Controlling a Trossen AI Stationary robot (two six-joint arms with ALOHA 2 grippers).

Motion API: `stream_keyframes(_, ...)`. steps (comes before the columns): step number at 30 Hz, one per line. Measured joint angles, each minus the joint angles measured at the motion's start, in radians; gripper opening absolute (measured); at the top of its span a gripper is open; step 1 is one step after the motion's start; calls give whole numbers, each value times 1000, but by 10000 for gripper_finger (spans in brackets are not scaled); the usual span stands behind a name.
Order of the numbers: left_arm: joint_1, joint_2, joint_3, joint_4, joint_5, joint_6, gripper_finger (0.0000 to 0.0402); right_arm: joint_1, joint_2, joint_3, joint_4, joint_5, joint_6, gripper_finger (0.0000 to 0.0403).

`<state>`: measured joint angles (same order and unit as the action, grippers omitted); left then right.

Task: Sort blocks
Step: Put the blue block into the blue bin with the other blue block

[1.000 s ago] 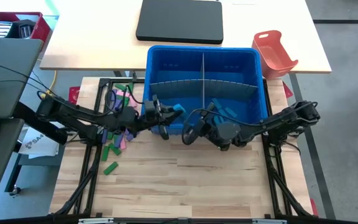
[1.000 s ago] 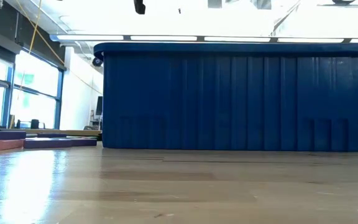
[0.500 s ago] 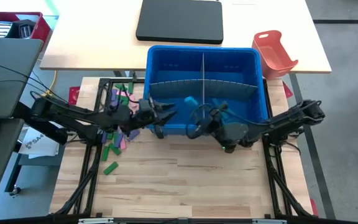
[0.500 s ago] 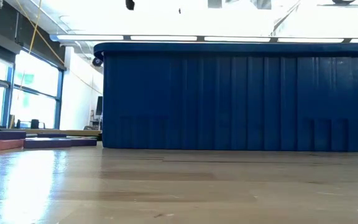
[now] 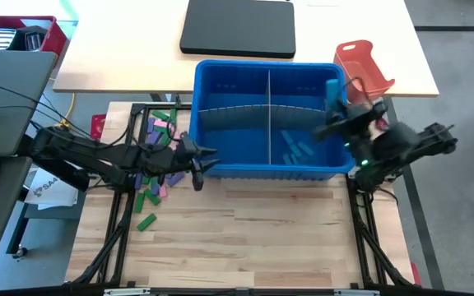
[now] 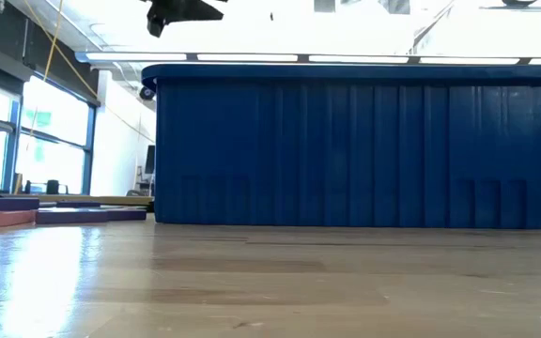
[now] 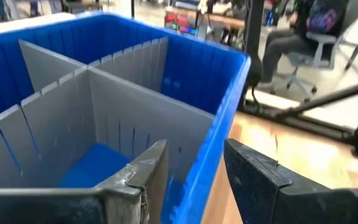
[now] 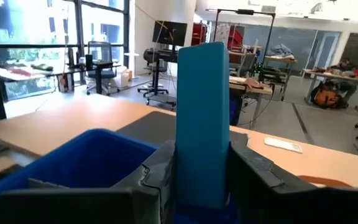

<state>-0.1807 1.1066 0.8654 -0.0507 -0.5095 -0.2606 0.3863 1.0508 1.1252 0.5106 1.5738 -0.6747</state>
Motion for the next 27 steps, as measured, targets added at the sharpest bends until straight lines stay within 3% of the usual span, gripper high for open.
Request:
stream_keyframes(12, -4, 28, -1, -3, -52, 1, 149, 133, 33, 157, -93, -6, -42, 106)
stream_keyframes(19, -4, 28, -1, -5, -52, 1, 149, 177, 90, 152, -309, -168, 69, 106)
stream_keyframes(21, -4, 28, -1, -5, -52, 1, 149, 168, 79, 152, -440, -279, 188, 106)
stream_keyframes(23, -4, 28, -1, -5, -52, 1, 149, 135, 56, 173, -644, -468, 399, 106)
stream_keyframes(25, -4, 28, -1, -5, -52, 1, 149, 66, 46, 209, -859, -648, 634, 106)
stream_keyframes(27, -4, 28, -1, -5, -52, 1, 149, -18, 43, 244, -1069, -748, 809, 106)
